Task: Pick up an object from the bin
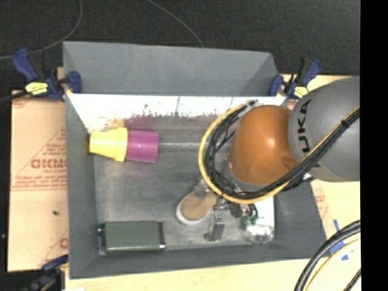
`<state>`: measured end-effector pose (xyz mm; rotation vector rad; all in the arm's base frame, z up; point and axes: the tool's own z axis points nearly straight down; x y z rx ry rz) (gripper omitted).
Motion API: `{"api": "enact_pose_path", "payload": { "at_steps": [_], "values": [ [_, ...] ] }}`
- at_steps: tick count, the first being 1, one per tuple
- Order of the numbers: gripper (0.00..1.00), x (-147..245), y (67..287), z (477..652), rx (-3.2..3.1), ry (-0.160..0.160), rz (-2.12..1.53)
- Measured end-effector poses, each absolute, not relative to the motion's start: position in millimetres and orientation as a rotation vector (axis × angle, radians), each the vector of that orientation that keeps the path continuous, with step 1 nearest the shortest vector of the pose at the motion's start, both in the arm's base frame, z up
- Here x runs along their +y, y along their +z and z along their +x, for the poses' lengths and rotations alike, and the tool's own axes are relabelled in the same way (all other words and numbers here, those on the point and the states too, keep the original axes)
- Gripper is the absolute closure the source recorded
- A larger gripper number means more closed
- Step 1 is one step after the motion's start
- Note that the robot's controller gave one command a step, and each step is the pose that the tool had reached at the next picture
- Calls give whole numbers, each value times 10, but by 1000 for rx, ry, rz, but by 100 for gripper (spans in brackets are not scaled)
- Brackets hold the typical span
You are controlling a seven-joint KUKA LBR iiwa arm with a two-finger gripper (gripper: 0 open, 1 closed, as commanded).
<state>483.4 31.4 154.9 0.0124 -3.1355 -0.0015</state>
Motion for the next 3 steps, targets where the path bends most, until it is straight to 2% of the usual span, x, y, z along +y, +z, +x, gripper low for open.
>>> {"api": "enact_pose_path", "payload": {
  "at_steps": [1, 2, 3],
  "values": [
    [0, 313, 1590, 4854, -3144, -2, 9],
    [0, 126, 748, 5564, -3131, -2, 233],
    [0, 89, 713, 5725, -3118, -2, 412]
  ]
}}
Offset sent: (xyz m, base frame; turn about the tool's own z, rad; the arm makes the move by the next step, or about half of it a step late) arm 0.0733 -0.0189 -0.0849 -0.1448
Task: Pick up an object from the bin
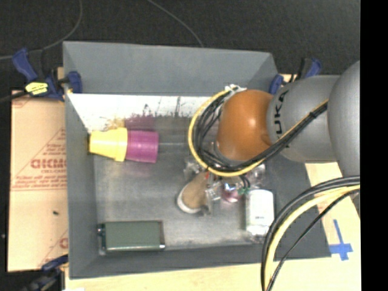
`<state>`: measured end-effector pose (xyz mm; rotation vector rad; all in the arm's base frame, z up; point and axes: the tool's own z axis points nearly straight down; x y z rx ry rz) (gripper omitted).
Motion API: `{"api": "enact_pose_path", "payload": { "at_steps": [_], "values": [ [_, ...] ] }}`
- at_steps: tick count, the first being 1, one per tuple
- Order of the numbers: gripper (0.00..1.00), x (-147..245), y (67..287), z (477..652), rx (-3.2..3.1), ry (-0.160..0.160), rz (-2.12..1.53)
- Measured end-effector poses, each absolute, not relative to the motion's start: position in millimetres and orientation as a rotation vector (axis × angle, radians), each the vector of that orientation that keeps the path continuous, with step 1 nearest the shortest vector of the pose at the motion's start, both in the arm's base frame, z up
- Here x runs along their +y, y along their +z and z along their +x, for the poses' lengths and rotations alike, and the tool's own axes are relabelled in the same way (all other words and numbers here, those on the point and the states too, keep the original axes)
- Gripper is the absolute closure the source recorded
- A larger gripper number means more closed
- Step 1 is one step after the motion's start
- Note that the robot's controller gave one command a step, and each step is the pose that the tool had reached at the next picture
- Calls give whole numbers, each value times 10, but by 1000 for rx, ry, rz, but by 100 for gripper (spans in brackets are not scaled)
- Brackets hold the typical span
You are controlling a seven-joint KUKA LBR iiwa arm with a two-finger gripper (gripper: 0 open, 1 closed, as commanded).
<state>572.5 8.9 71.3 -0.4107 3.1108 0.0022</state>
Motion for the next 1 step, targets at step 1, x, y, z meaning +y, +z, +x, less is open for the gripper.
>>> {"api": "enact_pose_path", "payload": {
  "at_steps": [1],
  "values": [
    [0, 103, 746, 5643, 3122, 2, -301]
  ]
}}
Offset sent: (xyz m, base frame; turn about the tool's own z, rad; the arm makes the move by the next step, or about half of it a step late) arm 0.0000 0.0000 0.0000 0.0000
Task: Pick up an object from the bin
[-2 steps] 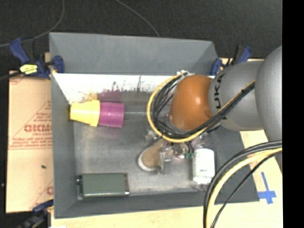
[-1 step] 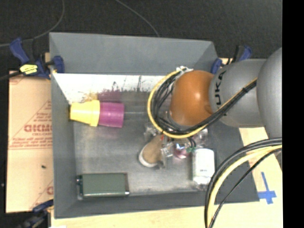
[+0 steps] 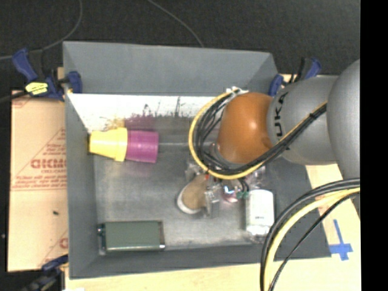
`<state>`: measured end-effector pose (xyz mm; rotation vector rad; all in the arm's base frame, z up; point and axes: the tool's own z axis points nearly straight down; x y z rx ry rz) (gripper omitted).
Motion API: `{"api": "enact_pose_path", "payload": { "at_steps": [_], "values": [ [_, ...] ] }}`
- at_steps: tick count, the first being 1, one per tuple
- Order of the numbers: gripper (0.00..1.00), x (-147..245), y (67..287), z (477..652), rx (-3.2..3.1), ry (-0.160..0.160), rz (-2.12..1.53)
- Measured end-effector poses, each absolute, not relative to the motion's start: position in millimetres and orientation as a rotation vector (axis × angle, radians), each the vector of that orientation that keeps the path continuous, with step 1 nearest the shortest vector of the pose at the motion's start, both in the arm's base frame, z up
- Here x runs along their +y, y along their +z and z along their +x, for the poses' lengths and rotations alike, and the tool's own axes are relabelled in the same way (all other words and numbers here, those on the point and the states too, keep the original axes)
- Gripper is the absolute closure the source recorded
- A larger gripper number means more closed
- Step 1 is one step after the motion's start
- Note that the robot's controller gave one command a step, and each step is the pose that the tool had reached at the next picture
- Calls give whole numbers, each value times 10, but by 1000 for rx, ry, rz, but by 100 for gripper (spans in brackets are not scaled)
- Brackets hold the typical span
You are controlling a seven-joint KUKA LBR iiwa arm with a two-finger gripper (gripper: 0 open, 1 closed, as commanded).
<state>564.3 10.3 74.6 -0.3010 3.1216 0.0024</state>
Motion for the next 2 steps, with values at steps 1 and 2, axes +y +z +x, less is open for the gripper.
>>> {"api": "enact_pose_path", "payload": {
  "at_steps": [1, 2],
  "values": [
    [0, 88, 725, 5733, 3110, 3, -409],
    [100, 91, 782, 5687, 3109, 2, -303]
  ]
}}
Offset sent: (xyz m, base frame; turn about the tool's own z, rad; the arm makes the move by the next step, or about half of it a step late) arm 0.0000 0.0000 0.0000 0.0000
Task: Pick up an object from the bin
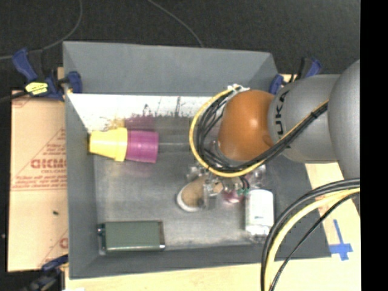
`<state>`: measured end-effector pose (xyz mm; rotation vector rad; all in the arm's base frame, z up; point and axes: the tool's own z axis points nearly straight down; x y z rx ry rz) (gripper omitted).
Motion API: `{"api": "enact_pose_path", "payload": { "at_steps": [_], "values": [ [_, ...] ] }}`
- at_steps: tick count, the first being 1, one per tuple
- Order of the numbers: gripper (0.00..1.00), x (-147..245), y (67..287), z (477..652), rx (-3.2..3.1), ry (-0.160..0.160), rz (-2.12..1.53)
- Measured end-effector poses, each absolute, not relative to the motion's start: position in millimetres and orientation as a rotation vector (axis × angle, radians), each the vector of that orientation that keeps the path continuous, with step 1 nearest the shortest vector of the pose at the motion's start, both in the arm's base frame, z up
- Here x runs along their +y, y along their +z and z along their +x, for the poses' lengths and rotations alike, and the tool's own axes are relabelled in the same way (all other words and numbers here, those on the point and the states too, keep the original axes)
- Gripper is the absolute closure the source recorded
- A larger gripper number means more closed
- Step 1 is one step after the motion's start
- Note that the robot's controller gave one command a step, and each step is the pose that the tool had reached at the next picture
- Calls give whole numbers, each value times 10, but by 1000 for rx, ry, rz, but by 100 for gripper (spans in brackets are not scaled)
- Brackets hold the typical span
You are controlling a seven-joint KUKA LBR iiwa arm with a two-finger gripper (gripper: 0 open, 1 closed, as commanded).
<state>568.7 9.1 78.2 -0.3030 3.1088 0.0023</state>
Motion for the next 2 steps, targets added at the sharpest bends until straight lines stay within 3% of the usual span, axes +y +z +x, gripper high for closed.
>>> {"api": "enact_pose_path", "payload": {
  "at_steps": [2],
  "values": [
    [100, 92, 796, 5686, 3108, 2, -301]
  ]
}}
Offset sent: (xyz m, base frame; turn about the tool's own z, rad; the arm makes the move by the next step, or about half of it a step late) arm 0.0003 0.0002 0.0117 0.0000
